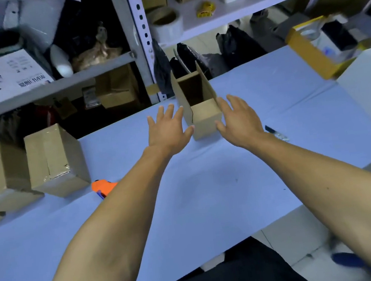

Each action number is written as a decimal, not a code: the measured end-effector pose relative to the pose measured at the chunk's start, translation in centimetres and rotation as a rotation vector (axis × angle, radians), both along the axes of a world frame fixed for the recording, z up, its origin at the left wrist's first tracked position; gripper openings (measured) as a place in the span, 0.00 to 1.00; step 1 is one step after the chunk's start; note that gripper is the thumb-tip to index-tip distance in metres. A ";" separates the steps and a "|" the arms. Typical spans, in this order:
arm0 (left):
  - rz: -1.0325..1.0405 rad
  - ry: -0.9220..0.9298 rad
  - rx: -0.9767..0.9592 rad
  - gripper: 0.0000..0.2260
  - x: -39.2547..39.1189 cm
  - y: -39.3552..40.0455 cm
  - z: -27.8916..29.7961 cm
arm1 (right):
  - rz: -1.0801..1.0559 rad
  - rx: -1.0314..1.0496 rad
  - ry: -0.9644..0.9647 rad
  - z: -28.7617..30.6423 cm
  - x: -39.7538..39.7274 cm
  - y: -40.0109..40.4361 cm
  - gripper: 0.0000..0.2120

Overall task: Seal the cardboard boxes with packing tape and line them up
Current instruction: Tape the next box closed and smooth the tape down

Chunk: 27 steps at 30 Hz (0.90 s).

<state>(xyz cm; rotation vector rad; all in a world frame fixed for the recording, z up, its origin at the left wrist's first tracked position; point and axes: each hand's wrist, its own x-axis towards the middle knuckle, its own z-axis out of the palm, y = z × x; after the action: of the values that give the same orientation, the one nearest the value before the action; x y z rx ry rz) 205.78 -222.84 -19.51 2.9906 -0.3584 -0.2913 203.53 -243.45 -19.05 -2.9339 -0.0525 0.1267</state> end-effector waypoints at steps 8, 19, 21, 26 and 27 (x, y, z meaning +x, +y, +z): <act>0.244 0.031 -0.293 0.40 3.5 -4.7 -1.7 | 0.008 0.215 0.149 -1.9 5.7 -4.0 0.37; 0.406 -0.042 -0.659 0.35 5.8 -7.8 -4.6 | 0.009 0.570 0.285 -6.1 9.9 -3.0 0.33; 0.446 -0.067 -0.748 0.32 5.7 -8.0 -5.2 | -0.014 0.580 0.312 -6.6 9.9 -2.7 0.34; 0.546 -0.049 -0.825 0.31 5.4 -7.7 -6.0 | -0.086 0.614 0.307 -7.4 9.5 -1.5 0.32; 0.546 -0.039 -0.821 0.31 5.3 -7.4 -6.0 | -0.093 0.615 0.298 -7.4 9.3 -1.3 0.31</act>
<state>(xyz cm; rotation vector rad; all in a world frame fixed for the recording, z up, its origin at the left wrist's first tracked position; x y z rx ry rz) 211.09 -230.24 -25.50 2.1615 0.2838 -0.0109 212.88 -244.73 -26.40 -2.2738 0.0768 0.4446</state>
